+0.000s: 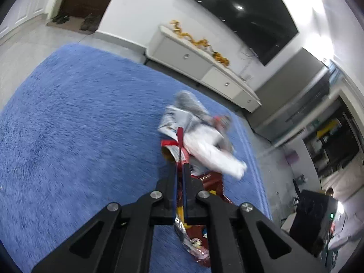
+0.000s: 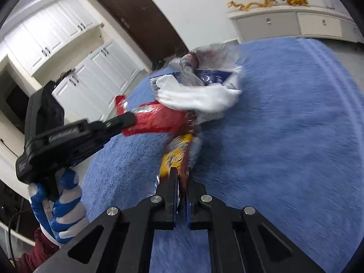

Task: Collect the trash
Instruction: 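Grasp the red snack bag with the left tool while the right tool grasps the brown snack bag, then carry both snack bags toward the bin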

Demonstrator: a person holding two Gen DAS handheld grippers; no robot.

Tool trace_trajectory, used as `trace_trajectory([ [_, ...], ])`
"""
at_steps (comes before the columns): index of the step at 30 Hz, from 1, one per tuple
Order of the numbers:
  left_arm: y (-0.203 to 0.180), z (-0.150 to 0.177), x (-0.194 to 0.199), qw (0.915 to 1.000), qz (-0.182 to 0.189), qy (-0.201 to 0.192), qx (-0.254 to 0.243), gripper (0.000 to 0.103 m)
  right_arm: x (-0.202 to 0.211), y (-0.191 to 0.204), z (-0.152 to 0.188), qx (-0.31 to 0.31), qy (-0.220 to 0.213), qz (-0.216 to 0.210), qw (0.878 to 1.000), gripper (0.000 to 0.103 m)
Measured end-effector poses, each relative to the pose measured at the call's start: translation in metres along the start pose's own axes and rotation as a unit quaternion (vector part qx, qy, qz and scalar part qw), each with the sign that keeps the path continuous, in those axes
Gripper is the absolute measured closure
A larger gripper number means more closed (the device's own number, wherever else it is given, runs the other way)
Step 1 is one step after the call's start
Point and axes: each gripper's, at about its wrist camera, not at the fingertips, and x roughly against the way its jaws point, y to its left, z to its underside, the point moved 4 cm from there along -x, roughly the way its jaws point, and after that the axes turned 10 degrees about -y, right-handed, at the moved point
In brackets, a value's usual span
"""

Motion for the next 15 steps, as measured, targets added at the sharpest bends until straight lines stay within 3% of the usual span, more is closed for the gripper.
trace_trajectory([
  [7,-0.05,0.015,0.031,0.998,0.049,-0.005,-0.039,0.1,0.066,-0.024,0.01,0.0,-0.033,0.031,0.999,0.098],
  [15,-0.08,0.031,0.069,0.996,0.061,-0.008,-0.064,0.1,0.141,-0.043,0.026,-0.004,-0.074,0.058,0.996,0.098],
])
